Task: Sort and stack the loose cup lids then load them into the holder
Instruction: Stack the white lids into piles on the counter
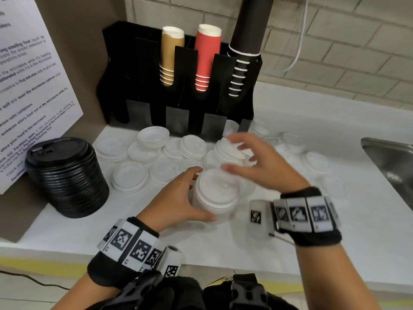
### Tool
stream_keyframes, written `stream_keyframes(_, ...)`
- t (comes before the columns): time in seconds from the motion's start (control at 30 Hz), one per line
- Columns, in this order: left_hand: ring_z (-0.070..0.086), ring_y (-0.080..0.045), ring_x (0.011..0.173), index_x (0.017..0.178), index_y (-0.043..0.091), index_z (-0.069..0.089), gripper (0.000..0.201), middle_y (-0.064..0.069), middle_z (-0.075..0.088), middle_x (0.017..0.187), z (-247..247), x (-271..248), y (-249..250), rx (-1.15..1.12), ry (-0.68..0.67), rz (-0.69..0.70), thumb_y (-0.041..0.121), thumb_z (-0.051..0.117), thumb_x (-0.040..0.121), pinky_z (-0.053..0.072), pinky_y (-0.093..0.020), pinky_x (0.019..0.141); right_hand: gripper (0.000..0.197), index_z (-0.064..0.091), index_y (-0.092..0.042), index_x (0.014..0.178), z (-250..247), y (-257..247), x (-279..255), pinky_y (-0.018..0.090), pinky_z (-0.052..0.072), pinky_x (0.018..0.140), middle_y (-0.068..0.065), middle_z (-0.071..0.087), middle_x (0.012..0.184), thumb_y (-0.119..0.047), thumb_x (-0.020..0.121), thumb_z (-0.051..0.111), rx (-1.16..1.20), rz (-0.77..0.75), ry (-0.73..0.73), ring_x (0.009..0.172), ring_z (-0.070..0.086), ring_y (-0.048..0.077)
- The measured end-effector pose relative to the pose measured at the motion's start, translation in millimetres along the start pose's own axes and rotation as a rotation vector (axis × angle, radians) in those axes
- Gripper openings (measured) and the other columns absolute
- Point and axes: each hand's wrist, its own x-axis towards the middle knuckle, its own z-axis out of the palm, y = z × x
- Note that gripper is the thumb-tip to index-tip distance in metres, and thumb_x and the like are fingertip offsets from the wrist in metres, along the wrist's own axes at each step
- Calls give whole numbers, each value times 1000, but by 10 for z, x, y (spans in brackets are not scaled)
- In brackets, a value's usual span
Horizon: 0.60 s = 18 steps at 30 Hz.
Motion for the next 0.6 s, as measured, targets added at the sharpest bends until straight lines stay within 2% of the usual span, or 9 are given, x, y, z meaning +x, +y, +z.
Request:
stream_keyframes(0.07, 44, 11, 115, 124, 55, 32, 91, 33, 45, 122, 1, -17, 26, -10, -3, 10, 40, 92, 56, 46, -24, 95, 50, 55, -19, 127, -134, 99, 260, 1, 33, 80, -4, 55, 124, -26, 82, 74, -124, -5, 13, 108, 51, 10)
stream_keyframes(0.1, 44, 8, 119, 128, 51, 34, 91, 31, 46, 126, 5, -17, 34, -17, -5, 19, 39, 91, 58, 46, -29, 99, 50, 55, -19, 129, -164, 153, 406, 6, 33, 87, -3, 54, 126, -25, 83, 73, -232, -2, -53, 113, 50, 15)
stream_keyframes(0.17, 44, -1, 126, 137, 39, 39, 91, 23, 49, 133, 17, -20, 57, -31, -10, 40, 37, 90, 62, 46, -38, 103, 56, 51, -27, 134, -133, 230, 661, 29, 33, 105, -1, 48, 136, -29, 82, 73, -467, 22, -248, 125, 41, 24)
stream_keyframes(0.2, 44, -3, 126, 138, 37, 41, 89, 21, 50, 134, 23, -22, 70, -37, -8, 46, 36, 90, 64, 46, -40, 103, 60, 48, -31, 136, -86, 254, 751, 40, 32, 109, 0, 45, 141, -32, 81, 73, -560, 37, -334, 129, 36, 27)
stream_keyframes(0.27, 45, -3, 124, 135, 37, 44, 84, 20, 52, 132, 27, -24, 87, -42, 6, 51, 34, 90, 64, 47, -40, 101, 66, 41, -37, 141, 22, 299, 865, 50, 28, 110, 1, 37, 146, -38, 82, 71, -691, 59, -435, 134, 28, 29)
stream_keyframes(0.37, 48, 1, 119, 128, 38, 48, 78, 21, 54, 126, 19, -22, 85, -46, 30, 61, 32, 90, 63, 49, -35, 97, 71, 36, -38, 142, 97, 367, 913, 46, 33, 105, 7, 34, 142, -39, 80, 72, -841, 75, -468, 130, 29, 29)
stream_keyframes(0.47, 47, 8, 115, 124, 41, 49, 75, 24, 55, 123, 26, -19, 80, -44, 42, 67, 33, 91, 62, 49, -29, 94, 73, 41, -32, 134, 12, 400, 882, 43, 45, 94, 9, 35, 131, -24, 72, 79, -872, 87, -472, 118, 37, 28)
stream_keyframes(0.6, 46, 13, 112, 121, 44, 49, 74, 27, 55, 121, 31, -18, 65, -57, 50, 70, 35, 91, 61, 47, -24, 92, 69, 43, -22, 126, -138, 419, 827, 38, 49, 87, 10, 33, 127, -12, 69, 79, -878, 114, -482, 110, 44, 28)
